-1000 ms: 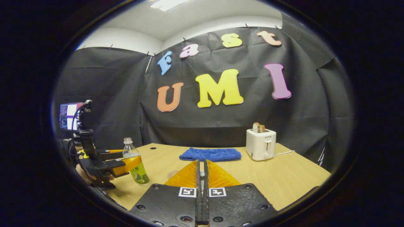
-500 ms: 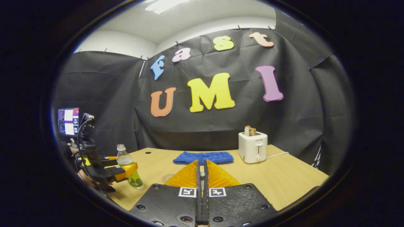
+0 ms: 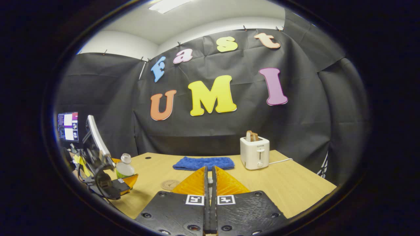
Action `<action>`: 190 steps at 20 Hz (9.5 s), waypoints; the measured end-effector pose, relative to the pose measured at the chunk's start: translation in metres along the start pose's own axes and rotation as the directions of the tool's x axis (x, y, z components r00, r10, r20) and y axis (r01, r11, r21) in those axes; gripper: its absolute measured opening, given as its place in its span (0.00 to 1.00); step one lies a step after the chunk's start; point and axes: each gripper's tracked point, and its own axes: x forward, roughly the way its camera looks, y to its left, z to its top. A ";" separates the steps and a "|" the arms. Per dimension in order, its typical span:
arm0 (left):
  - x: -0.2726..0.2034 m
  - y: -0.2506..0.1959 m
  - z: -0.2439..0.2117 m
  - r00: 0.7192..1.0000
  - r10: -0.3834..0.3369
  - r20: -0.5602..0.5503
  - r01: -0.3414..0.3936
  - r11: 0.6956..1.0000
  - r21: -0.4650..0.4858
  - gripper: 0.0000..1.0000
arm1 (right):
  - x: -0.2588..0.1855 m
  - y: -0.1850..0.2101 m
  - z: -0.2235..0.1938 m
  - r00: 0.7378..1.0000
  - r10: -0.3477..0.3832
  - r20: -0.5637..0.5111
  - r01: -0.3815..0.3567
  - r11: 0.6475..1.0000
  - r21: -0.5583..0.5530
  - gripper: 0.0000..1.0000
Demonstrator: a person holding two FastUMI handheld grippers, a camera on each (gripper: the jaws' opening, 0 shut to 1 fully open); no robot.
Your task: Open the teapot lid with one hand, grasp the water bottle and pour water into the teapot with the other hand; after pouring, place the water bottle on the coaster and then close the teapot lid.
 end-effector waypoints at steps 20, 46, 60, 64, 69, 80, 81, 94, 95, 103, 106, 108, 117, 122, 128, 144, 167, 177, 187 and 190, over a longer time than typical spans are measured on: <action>0.007 -0.060 0.017 0.995 -0.036 -0.093 0.094 0.660 0.746 0.73 | -0.008 -0.034 0.009 0.998 -0.068 0.003 0.067 0.997 0.043 0.00; 0.016 -0.055 0.046 0.993 0.004 -0.117 0.114 0.212 0.971 0.76 | -0.018 -0.054 0.023 0.997 -0.073 0.013 0.070 0.990 0.120 0.00; 0.012 -0.038 0.067 0.996 0.058 -0.069 0.066 0.047 0.997 0.76 | -0.022 -0.057 0.027 0.997 -0.071 0.022 0.067 0.988 0.138 0.00; 0.013 -0.034 0.068 0.995 0.074 -0.065 0.063 0.023 0.998 0.76 | -0.022 -0.058 0.027 0.997 -0.069 0.021 0.065 0.988 0.143 0.00; 0.013 -0.033 0.074 0.996 0.071 -0.044 0.044 0.008 0.999 0.76 | -0.021 -0.060 0.026 0.997 -0.072 0.019 0.068 0.986 0.149 0.00; 0.012 -0.034 0.084 0.997 0.081 -0.012 0.015 -0.039 0.999 0.76 | -0.020 -0.064 0.026 0.997 -0.071 0.018 0.067 0.985 0.157 0.00; 0.013 -0.034 0.084 0.997 0.079 -0.015 0.018 -0.037 0.999 0.73 | -0.020 -0.064 0.026 0.997 -0.071 0.017 0.067 0.985 0.158 0.00; 0.010 -0.039 0.074 0.998 0.067 -0.015 0.012 0.044 0.999 0.76 | -0.020 -0.062 0.023 0.997 -0.075 0.013 0.072 0.988 0.138 0.00; 0.010 -0.040 0.073 0.998 0.060 -0.008 0.004 0.073 0.997 0.76 | -0.021 -0.061 0.024 0.998 -0.069 0.014 0.066 0.988 0.140 0.00; 0.014 -0.047 0.035 0.999 -0.014 -0.033 0.035 0.565 0.824 0.76 | -0.031 -0.070 0.041 0.993 -0.102 0.058 0.094 0.988 0.124 0.00; 0.011 -0.049 0.027 0.998 -0.046 -0.045 0.064 0.758 0.649 0.72 | -0.032 -0.074 0.039 0.991 -0.125 0.055 0.118 0.986 0.115 0.00; 0.008 -0.047 0.022 0.996 -0.061 -0.059 0.083 0.847 0.525 0.76 | -0.034 -0.070 0.039 0.992 -0.117 0.046 0.110 0.986 0.123 0.00; -0.010 -0.003 0.022 0.999 -0.043 -0.020 0.041 0.995 -0.087 0.76 | -0.042 -0.035 0.049 0.995 -0.054 0.082 0.050 0.997 0.060 0.00; -0.020 0.027 0.031 0.999 -0.034 0.036 0.044 0.941 -0.335 0.76 | -0.031 -0.021 0.032 0.998 -0.037 0.043 0.035 0.999 0.037 0.00; -0.009 0.039 0.050 0.990 -0.013 0.137 0.081 0.858 -0.508 0.76 | -0.021 -0.010 0.013 1.000 -0.022 -0.007 0.022 1.000 0.015 0.00; 0.124 0.007 0.062 0.981 -0.057 0.188 0.168 0.738 -0.654 0.77 | -0.011 -0.028 0.002 0.999 -0.039 -0.033 0.041 0.998 0.042 0.00; 0.084 0.038 0.107 0.960 0.011 0.278 0.176 0.751 -0.637 0.97 | -0.009 -0.030 0.001 0.998 -0.056 -0.030 0.057 0.998 0.021 0.00; -0.003 0.095 0.062 0.972 0.099 0.215 0.065 0.763 -0.643 0.97 | -0.006 0.018 0.002 0.998 0.062 0.002 -0.062 0.998 0.002 0.00; -0.058 0.097 0.015 0.974 0.144 0.174 0.009 0.746 -0.666 0.97 | 0.041 0.083 -0.047 0.961 0.257 -0.108 -0.255 0.967 0.031 0.00; -0.059 0.094 0.008 0.978 0.135 0.162 0.009 0.743 -0.669 0.97 | 0.061 0.088 -0.070 0.957 0.248 -0.154 -0.244 0.969 0.042 0.00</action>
